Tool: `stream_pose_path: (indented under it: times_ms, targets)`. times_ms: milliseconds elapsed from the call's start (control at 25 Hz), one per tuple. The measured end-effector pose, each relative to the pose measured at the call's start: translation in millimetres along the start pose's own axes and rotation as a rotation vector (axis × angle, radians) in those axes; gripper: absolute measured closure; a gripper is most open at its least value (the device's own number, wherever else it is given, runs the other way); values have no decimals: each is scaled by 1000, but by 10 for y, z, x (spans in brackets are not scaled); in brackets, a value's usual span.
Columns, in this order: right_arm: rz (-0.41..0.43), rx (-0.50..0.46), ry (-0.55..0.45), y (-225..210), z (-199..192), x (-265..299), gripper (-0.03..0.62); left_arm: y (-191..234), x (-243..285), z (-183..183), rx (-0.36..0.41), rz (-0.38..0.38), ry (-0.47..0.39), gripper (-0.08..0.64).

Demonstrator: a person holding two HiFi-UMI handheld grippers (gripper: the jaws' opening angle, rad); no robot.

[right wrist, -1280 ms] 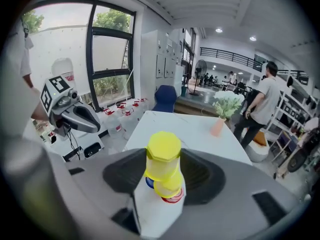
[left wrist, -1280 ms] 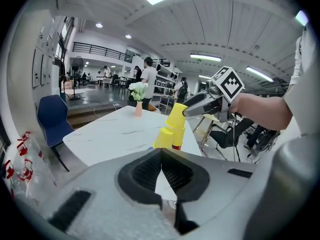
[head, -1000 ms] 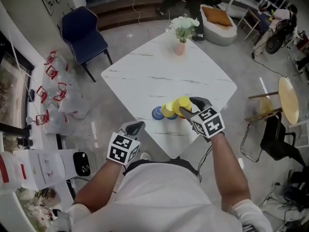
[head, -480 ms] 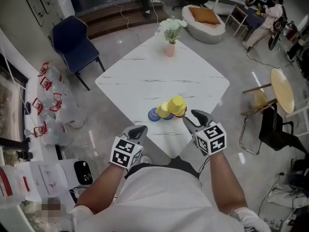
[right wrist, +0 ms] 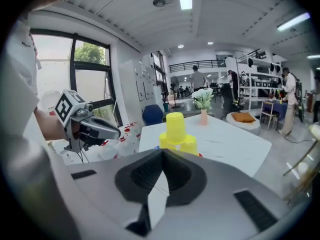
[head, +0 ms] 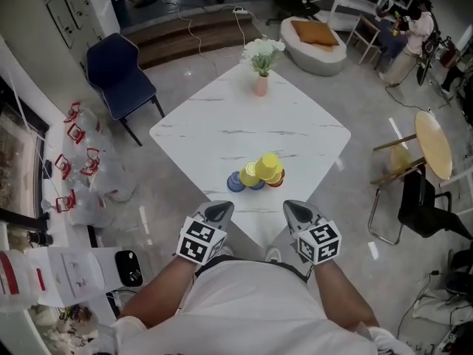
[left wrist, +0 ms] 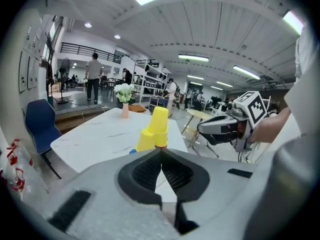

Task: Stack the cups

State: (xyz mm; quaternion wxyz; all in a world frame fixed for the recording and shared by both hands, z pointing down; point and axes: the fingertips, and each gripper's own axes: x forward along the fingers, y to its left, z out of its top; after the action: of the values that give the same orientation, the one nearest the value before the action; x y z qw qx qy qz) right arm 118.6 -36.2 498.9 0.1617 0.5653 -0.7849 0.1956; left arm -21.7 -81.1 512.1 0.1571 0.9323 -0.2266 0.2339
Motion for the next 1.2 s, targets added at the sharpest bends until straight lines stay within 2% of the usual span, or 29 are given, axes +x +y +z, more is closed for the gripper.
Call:
stream_pose_path:
  times_ms: [560,840,1200]
  targets:
    - [85,10,-23,-320,-53,-267,588,-385,161,2,-48,79,7,551]
    - [142,60,-9,-380,-143,-263,588,-494,173,48,-43,109,11,551]
    - [178,14,7,-349,-154,-256,588,-539,203,101,-54,130,8,551]
